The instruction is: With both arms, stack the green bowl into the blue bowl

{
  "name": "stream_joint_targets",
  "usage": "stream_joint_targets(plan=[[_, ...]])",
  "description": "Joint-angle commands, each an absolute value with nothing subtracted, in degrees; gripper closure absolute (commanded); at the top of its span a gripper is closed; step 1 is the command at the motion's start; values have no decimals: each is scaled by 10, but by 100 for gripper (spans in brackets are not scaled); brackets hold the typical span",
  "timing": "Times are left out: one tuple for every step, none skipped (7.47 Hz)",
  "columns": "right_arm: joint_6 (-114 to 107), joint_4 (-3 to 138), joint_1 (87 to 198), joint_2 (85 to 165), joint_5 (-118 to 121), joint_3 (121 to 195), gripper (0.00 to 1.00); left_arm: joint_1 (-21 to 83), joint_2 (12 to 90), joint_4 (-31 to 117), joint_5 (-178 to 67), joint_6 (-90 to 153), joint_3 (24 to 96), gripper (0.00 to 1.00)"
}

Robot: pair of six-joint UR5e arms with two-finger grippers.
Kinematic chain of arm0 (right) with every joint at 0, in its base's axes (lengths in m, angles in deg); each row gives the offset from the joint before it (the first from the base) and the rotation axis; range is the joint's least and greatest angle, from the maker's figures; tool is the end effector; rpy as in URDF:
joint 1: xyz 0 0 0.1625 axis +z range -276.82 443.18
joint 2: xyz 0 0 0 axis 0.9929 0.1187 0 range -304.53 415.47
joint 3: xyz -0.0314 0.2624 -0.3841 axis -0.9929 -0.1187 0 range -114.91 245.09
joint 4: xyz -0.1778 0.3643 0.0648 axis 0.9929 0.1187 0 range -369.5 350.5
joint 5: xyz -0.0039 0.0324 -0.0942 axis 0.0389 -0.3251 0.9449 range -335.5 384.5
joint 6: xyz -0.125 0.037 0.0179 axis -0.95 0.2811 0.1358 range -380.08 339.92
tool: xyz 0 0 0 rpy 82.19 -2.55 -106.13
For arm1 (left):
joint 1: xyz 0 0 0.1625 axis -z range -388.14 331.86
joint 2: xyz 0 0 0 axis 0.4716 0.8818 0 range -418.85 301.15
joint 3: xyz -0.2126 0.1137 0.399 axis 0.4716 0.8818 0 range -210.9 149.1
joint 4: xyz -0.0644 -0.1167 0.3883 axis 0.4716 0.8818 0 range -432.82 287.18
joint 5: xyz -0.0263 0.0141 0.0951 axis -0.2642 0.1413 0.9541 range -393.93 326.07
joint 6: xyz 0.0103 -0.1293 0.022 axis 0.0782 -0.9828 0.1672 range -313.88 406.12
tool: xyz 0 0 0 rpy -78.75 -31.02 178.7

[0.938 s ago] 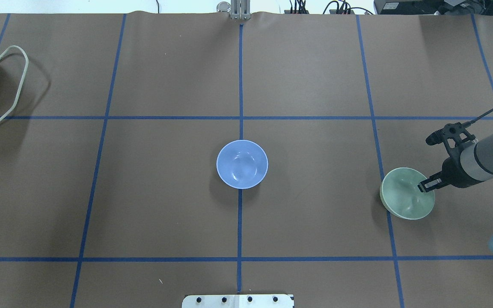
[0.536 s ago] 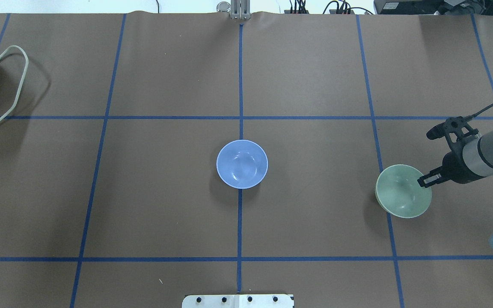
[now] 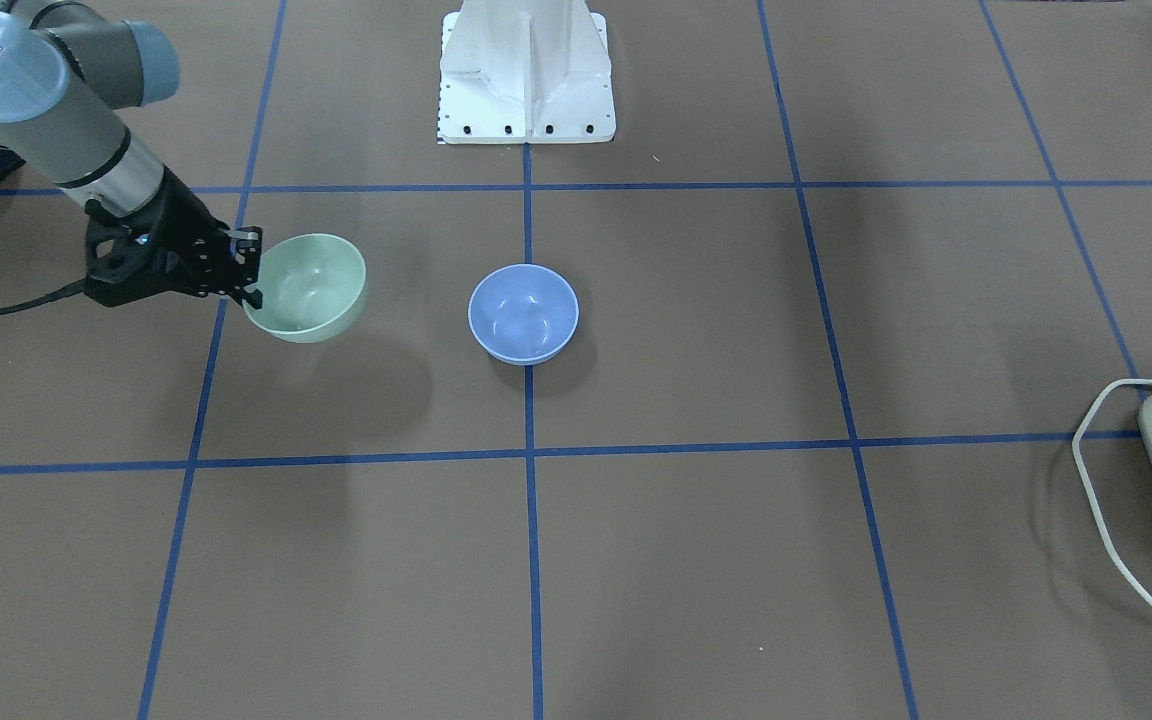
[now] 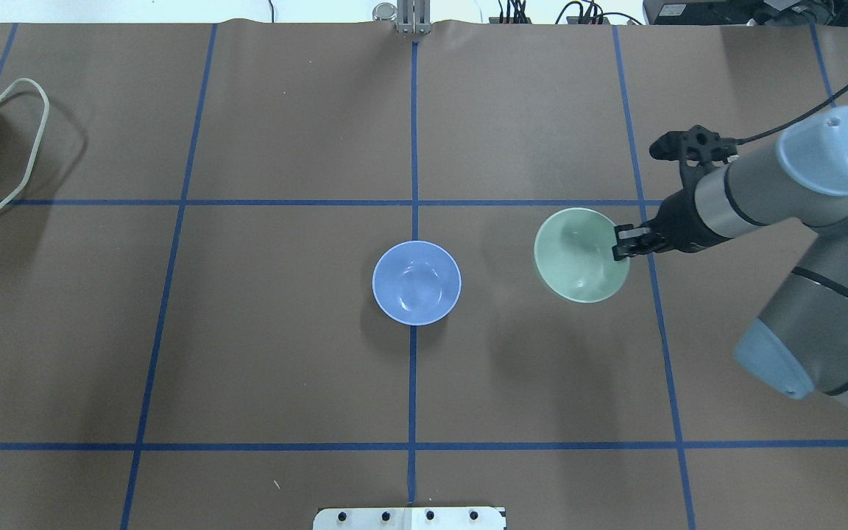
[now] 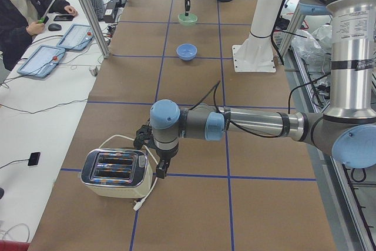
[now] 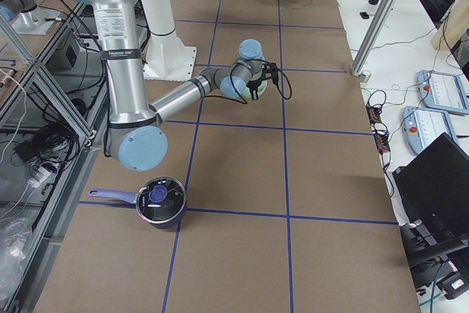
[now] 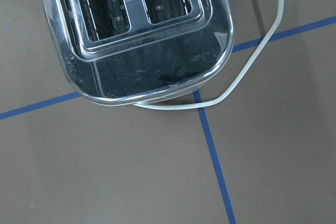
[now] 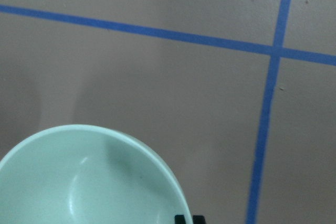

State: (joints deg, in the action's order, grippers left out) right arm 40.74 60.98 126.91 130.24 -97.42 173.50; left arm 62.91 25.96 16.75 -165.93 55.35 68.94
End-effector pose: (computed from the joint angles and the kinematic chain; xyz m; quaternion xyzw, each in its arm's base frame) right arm -0.3858 -0.4572 0.3844 0.0579 -0.4922 -0.0132 0.8685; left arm -0.0535 -0.4506 0.6855 0.0663 0.3536 0.0797 0.9296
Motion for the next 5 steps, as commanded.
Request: stream_joint_targets(plan=[[533, 763, 1210, 1145, -934, 1729, 100, 628, 254, 169, -1658, 525, 693, 2], [583, 779, 1168, 1114, -881, 1717, 100, 628, 254, 169, -1658, 525, 692, 2], [607, 780, 1141, 1086, -850, 1684, 100, 628, 254, 169, -1658, 525, 692, 2], [607, 780, 1126, 1067, -832, 1642, 100, 628, 254, 168, -1658, 525, 691, 2], [606, 778, 1118, 1069, -823, 1630, 100, 628, 254, 169, -1658, 525, 690, 2]])
